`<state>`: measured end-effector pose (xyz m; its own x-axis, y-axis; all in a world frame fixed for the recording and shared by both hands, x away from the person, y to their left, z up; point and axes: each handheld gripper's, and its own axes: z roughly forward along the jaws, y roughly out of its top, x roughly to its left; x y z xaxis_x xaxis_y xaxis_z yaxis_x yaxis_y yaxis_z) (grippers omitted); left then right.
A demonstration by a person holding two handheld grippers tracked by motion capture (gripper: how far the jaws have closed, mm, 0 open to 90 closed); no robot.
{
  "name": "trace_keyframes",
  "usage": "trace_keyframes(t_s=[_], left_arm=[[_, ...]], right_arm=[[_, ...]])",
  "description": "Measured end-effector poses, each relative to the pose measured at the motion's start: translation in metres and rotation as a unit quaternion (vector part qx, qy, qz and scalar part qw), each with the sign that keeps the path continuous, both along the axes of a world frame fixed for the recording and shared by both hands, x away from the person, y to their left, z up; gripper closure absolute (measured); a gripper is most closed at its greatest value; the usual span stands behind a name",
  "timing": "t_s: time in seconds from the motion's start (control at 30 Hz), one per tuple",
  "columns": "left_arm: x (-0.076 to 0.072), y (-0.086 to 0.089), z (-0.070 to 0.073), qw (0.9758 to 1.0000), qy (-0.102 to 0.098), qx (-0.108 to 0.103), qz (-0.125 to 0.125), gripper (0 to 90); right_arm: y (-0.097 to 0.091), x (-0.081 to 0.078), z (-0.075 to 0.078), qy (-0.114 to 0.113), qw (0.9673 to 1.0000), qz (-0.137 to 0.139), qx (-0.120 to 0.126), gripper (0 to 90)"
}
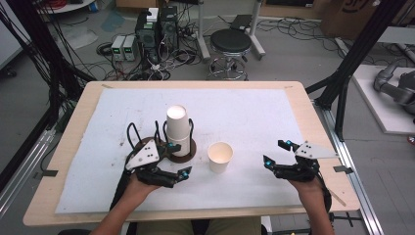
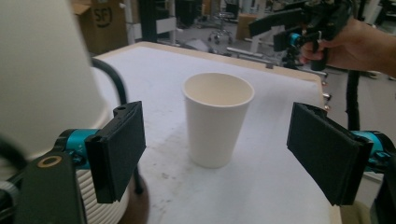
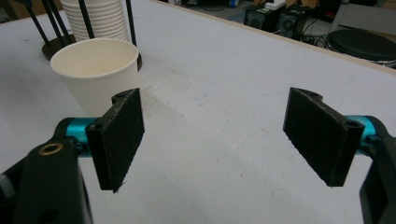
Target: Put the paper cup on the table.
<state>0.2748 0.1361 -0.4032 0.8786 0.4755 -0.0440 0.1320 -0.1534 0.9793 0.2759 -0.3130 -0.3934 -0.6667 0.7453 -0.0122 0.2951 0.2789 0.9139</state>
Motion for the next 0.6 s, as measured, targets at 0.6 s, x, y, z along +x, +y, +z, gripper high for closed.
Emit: trace_keyframes(t_s=[0.6], left_arm=[[0.002,0.087,0.009,0.9887,-0.040,-0.052,0.135,19.3]], right_arm=[[-0.008,0.001,-0.003,-0.004,0.9997,-0.018,-0.014,20.9]])
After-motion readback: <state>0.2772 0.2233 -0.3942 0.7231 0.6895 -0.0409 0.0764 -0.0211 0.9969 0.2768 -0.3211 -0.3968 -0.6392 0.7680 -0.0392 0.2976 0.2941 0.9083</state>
